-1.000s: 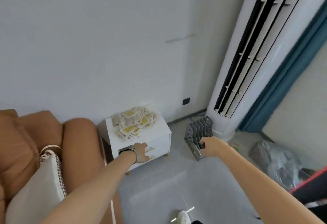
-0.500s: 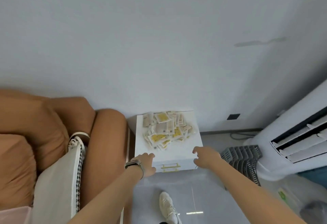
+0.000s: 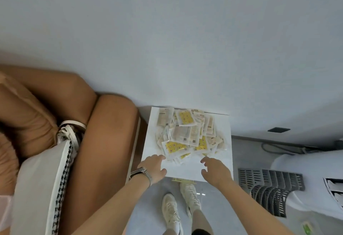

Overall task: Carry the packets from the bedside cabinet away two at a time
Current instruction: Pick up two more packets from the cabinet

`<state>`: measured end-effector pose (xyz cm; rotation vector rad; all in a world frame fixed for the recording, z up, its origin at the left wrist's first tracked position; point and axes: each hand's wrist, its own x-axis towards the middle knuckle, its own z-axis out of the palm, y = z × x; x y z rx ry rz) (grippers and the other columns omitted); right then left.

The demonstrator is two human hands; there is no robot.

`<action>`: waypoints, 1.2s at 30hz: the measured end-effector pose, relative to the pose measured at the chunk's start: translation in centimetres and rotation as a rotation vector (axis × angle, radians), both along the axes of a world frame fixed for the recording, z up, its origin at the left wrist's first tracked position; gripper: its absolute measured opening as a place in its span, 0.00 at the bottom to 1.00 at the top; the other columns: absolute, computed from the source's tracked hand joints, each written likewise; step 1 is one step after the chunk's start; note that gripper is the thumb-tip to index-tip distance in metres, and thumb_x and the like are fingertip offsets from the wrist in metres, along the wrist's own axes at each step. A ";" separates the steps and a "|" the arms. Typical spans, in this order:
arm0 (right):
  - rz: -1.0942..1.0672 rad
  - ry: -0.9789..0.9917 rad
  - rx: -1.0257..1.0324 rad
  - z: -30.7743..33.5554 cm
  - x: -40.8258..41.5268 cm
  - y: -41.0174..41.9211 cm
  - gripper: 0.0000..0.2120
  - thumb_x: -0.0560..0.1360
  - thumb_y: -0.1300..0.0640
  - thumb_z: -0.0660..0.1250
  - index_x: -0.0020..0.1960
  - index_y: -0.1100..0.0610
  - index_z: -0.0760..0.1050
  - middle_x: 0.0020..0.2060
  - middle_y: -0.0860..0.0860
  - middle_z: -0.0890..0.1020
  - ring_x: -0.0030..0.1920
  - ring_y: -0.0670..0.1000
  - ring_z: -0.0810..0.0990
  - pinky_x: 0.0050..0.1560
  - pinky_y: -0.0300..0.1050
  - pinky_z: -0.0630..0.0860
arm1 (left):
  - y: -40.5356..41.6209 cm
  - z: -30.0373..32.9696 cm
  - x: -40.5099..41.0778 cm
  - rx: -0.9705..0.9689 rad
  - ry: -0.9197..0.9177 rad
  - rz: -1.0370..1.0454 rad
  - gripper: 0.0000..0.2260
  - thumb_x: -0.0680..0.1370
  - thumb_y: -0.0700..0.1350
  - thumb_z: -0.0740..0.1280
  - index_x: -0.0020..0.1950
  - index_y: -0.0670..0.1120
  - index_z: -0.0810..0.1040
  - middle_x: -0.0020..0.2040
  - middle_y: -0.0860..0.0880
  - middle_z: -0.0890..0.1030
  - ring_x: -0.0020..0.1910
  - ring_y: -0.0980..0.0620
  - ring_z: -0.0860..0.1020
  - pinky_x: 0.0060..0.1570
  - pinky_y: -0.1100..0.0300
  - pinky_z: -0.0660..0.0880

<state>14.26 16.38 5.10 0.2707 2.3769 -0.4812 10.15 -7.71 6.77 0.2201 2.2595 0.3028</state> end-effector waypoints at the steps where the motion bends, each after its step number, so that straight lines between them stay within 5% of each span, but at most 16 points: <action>1: 0.016 0.020 -0.012 -1.2 -0.9 -0.3 0.18 0.78 0.55 0.60 0.68 0.48 0.69 0.60 0.46 0.77 0.63 0.48 0.72 0.56 0.43 0.73 | -0.1 -1.1 -0.6 0.029 -0.004 0.065 0.23 0.79 0.52 0.60 0.75 0.53 0.64 0.68 0.51 0.72 0.67 0.51 0.72 0.62 0.54 0.72; 6: 0.103 0.061 -0.145 -7.4 -5.2 -2.8 0.18 0.76 0.51 0.67 0.65 0.49 0.74 0.63 0.49 0.75 0.70 0.53 0.66 0.65 0.46 0.67 | -0.3 -6.2 -1.5 0.168 -0.059 0.411 0.22 0.80 0.47 0.61 0.75 0.51 0.64 0.65 0.51 0.74 0.62 0.52 0.75 0.61 0.58 0.73; 11: 0.346 0.174 0.011 -11.3 -6.6 -5.8 0.32 0.72 0.45 0.71 0.73 0.44 0.64 0.75 0.53 0.57 0.76 0.59 0.52 0.72 0.57 0.57 | 0.6 -10.5 -0.1 0.248 -0.087 0.787 0.21 0.80 0.43 0.63 0.73 0.48 0.66 0.60 0.50 0.76 0.55 0.52 0.77 0.55 0.59 0.75; 15: 0.373 0.253 0.091 -14.4 -6.2 -6.1 0.39 0.54 0.43 0.82 0.64 0.43 0.75 0.71 0.55 0.69 0.71 0.63 0.63 0.59 0.67 0.70 | 2.0 -13.0 1.5 0.304 -0.147 0.911 0.20 0.79 0.41 0.63 0.71 0.47 0.67 0.57 0.51 0.75 0.53 0.53 0.76 0.51 0.64 0.75; 21: 0.296 0.590 0.029 -16.4 -5.4 -5.3 0.18 0.62 0.55 0.80 0.49 0.45 0.82 0.65 0.50 0.76 0.67 0.59 0.67 0.60 0.62 0.62 | 2.7 -14.5 1.7 0.334 -0.095 0.811 0.19 0.81 0.38 0.58 0.71 0.49 0.68 0.62 0.49 0.76 0.54 0.55 0.75 0.53 0.68 0.71; 25: 0.143 0.713 -0.184 -15.2 -6.0 -5.5 0.04 0.74 0.52 0.68 0.45 0.47 0.82 0.53 0.44 0.81 0.62 0.48 0.73 0.61 0.54 0.62 | 2.8 -13.8 0.0 0.428 -0.032 0.991 0.19 0.80 0.36 0.61 0.69 0.50 0.68 0.59 0.48 0.77 0.53 0.54 0.77 0.48 0.71 0.74; 27: -0.172 0.565 -0.413 -12.6 -6.9 -6.1 0.09 0.80 0.53 0.62 0.44 0.50 0.79 0.41 0.41 0.80 0.48 0.36 0.74 0.52 0.45 0.68 | 2.6 -13.0 -1.2 0.523 -0.002 1.160 0.22 0.78 0.37 0.66 0.70 0.51 0.65 0.58 0.51 0.76 0.50 0.58 0.77 0.41 0.73 0.73; 29: -0.524 0.333 -0.614 -10.5 -7.8 -6.7 0.13 0.81 0.53 0.61 0.40 0.57 0.73 0.31 0.45 0.74 0.33 0.41 0.70 0.37 0.41 0.67 | 2.5 -12.3 -2.3 0.661 -0.021 1.257 0.22 0.77 0.39 0.69 0.68 0.51 0.66 0.59 0.54 0.76 0.54 0.59 0.77 0.43 0.73 0.73; 31: -0.670 0.179 -0.718 -9.2 -8.5 -6.9 0.15 0.81 0.53 0.62 0.41 0.63 0.72 0.31 0.54 0.72 0.32 0.47 0.69 0.34 0.44 0.67 | 2.6 -11.4 -3.4 0.785 -0.102 1.248 0.18 0.76 0.42 0.70 0.64 0.50 0.73 0.58 0.55 0.80 0.57 0.57 0.79 0.47 0.69 0.76; 36: -0.670 -0.096 -0.932 -7.6 -10.1 -7.0 0.15 0.79 0.50 0.64 0.48 0.62 0.79 0.39 0.54 0.83 0.40 0.54 0.82 0.41 0.43 0.79 | 3.1 -10.3 -4.6 0.943 -0.228 1.392 0.16 0.68 0.45 0.73 0.55 0.45 0.81 0.52 0.46 0.85 0.50 0.49 0.84 0.48 0.56 0.81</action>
